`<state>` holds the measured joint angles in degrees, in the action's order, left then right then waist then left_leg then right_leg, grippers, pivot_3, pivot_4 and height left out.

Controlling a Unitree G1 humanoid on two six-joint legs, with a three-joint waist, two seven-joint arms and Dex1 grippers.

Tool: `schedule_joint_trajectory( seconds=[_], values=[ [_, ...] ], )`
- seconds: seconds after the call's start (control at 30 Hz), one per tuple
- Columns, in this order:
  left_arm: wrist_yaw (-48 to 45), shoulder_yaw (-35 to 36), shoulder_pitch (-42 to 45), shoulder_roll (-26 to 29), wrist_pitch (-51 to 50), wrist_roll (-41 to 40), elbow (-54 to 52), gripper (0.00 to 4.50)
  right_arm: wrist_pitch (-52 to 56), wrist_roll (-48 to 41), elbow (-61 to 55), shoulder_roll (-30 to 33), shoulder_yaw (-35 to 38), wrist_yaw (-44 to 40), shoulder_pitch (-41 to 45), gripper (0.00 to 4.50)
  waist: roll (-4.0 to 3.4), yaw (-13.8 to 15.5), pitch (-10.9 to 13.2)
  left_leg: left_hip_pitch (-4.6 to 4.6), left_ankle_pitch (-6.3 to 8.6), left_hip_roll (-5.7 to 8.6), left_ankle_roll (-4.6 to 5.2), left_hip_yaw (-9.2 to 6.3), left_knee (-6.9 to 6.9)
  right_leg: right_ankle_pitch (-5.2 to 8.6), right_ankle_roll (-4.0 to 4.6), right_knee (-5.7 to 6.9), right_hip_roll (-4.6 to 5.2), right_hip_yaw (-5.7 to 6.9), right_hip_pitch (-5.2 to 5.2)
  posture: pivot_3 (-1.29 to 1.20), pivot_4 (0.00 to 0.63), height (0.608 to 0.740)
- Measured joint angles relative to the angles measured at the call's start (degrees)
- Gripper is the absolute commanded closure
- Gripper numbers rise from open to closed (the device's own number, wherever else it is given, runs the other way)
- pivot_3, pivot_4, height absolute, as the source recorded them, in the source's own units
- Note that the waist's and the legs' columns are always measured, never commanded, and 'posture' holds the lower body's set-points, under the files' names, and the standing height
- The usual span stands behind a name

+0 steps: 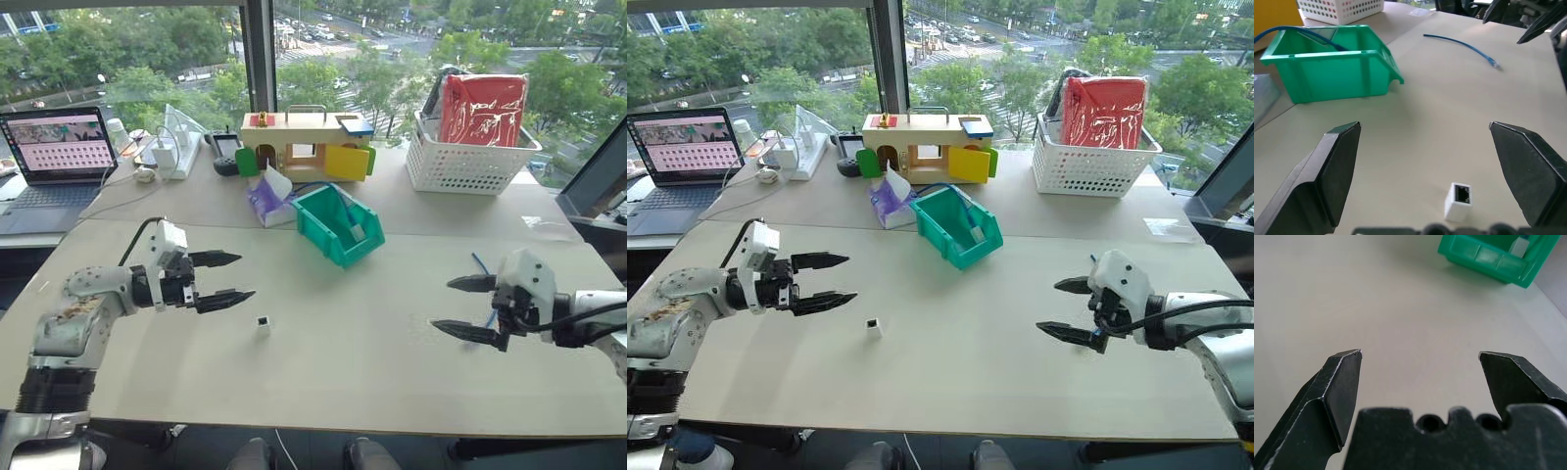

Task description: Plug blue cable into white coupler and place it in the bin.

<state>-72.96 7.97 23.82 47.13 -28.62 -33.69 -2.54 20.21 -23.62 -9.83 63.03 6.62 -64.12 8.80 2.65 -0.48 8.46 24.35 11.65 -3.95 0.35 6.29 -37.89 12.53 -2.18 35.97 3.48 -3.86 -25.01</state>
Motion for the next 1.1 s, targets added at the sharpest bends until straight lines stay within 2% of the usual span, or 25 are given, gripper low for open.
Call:
schedule_joint_trajectory(
  seconds=[0.2,0.37,0.53,0.57,0.73,0.87,0.97,1.1],
  values=[
    [1.3,1.6,3.9,0.1,-8.3,-8.8,-6.1,0.0,-14.3,9.9,18.9,0.7,-8.4,-10.4,6.6,0.06,-0.03,-0.3,0.0,-0.03,0.0,0.0,0.0,0.0,0.0,0.12,-0.21,0.08,-0.02,0.0,-0.01,0.0,0.15,0.735],
    [3.8,2.2,4.8,-0.3,-10.0,-10.7,-9.0,0.0,-21.1,14.4,28.5,0.1,-11.3,-14.4,12.1,0.06,-0.05,-0.8,0.0,-0.11,-0.01,0.0,0.0,-0.01,0.0,0.07,-0.11,0.15,-0.07,-0.03,0.01,0.0,0.15,0.735],
    [4.3,1.9,4.2,-0.2,-10.0,-10.3,-9.4,0.0,-27.5,19.3,40.0,-4.8,-15.1,-15.5,18.7,0.06,-0.05,-0.9,0.0,-0.12,-0.03,0.01,-0.03,0.0,-0.02,0.02,-0.03,0.15,-0.06,-0.04,0.03,0.0,0.15,0.735],
    [4.3,1.8,4.2,-0.2,-9.8,-10.0,-9.3,0.0,-28.6,20.2,42.3,-5.8,-15.7,-15.6,19.8,0.57,-0.06,-0.9,0.0,-0.12,-0.03,0.02,-0.03,0.0,-0.02,-0.03,0.05,0.15,-0.06,-0.04,0.03,0.0,0.15,0.735],
    [3.9,0.2,4.4,-0.3,-8.3,-8.3,-9.0,0.0,-33.4,23.2,51.2,-8.3,-17.4,-16.4,24.4,2.18,-0.03,-0.7,0.0,-0.18,-0.03,0.02,-0.03,0.0,-0.04,-0.06,0.08,0.1,-0.04,-0.04,0.16,0.0,0.15,0.735],
    [3.7,-0.3,4.6,-0.5,-7.3,-7.9,-8.9,0.0,-33.9,23.4,53.3,-8.5,-17.4,-17.6,24.9,3.64,-0.02,-0.7,0.0,-0.58,-0.03,0.02,-0.03,0.0,-0.06,-0.04,0.08,0.06,-0.03,-0.04,0.62,0.0,0.15,0.735],
    [3.6,-0.4,4.7,-0.5,-6.7,-7.8,-8.9,0.0,-33.4,23.4,52.5,-8.7,-17.2,-18.1,24.8,4.47,-0.02,-0.7,0.0,-0.64,-0.03,0.02,-0.03,0.0,-0.06,-0.03,0.07,0.08,-0.03,-0.04,0.66,0.0,0.15,0.735],
    [3.6,-2.9,6.6,-1.4,-4.8,-5.2,-8.0,0.0,-30.4,22.2,45.4,-13.0,-16.9,-17.0,25.1,4.48,-0.04,-1.1,0.0,-0.66,-0.03,0.0,-0.04,-0.02,-0.05,-0.04,0.07,0.16,-0.07,-0.04,0.63,0.0,0.15,0.735]
  ],
)
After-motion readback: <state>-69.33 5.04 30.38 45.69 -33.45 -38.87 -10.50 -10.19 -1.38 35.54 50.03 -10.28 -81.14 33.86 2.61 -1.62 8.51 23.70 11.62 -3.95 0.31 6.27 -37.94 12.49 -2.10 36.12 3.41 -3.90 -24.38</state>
